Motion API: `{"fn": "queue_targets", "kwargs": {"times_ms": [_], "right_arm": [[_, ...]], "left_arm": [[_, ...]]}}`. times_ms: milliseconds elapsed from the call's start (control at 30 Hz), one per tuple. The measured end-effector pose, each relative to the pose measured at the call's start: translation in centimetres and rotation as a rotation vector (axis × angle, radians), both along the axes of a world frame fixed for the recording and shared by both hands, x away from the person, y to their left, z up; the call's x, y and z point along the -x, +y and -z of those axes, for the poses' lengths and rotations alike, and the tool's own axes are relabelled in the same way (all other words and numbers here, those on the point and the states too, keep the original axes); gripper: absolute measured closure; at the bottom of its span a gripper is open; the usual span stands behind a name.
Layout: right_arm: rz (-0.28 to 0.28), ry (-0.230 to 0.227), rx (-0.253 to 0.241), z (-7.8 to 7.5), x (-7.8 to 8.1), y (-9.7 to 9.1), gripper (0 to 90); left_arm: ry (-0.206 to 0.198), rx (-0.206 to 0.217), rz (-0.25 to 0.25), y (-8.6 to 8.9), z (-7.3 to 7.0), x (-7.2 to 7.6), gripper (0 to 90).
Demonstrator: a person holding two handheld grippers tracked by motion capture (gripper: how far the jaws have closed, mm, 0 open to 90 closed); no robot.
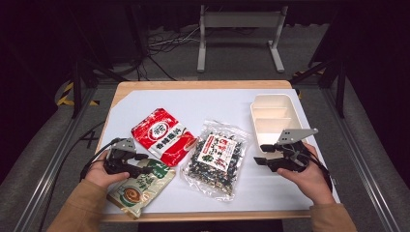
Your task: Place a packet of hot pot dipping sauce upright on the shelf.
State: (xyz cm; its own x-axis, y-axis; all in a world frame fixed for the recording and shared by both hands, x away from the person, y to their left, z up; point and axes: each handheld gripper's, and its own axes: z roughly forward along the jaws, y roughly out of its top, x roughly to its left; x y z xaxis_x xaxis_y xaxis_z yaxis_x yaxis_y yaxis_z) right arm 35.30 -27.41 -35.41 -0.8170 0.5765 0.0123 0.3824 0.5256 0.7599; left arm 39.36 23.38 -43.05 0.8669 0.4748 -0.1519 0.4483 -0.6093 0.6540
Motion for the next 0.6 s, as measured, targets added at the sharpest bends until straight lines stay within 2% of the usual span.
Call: {"fn": "queue_targets", "kwargs": {"times_ms": [233,367,600], "right_arm": [[0.003,0.007,0.005,0.03,-0.02,0.04,47.8],[0.004,0.010,0.009,0.03,-0.01,0.05,49.1],[0.005,0.005,0.007,-0.07,0.08,0.06,49.1]], "left_arm": [[-0.028,-0.041,-0.037,-0.09,0.40,-0.28,50.9],[-0.042,-0.065,-0.062,0.05,0.56,-0.42,60.0],[-0.033,-0.052,-0.084,0.39,0.82,-0.64,71.4]]}}
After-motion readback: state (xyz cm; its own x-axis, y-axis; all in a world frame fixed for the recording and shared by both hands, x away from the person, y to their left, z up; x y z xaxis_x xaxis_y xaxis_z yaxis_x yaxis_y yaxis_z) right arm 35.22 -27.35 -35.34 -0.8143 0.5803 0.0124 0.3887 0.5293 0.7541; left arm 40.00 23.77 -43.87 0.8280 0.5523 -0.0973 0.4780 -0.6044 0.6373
